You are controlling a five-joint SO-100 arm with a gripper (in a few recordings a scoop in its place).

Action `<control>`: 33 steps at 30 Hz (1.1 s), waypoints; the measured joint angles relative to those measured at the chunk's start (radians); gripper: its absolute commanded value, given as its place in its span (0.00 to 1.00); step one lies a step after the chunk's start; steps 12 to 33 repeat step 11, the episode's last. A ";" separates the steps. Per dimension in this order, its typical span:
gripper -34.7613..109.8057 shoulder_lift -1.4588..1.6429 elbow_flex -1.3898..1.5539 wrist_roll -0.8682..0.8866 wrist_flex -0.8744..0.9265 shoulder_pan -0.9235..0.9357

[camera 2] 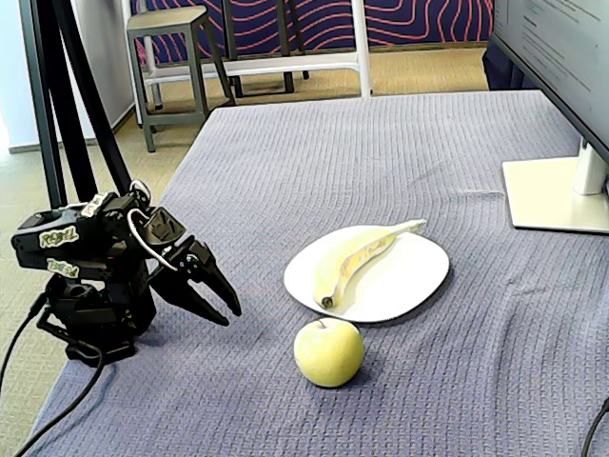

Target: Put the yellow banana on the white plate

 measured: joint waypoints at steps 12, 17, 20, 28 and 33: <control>0.24 -0.026 0.000 0.037 -0.029 -0.002; 0.24 -0.026 0.000 0.037 -0.029 -0.002; 0.24 -0.026 0.000 0.037 -0.029 -0.002; 0.24 -0.026 0.000 0.037 -0.029 -0.002; 0.24 -0.026 0.000 0.037 -0.029 -0.002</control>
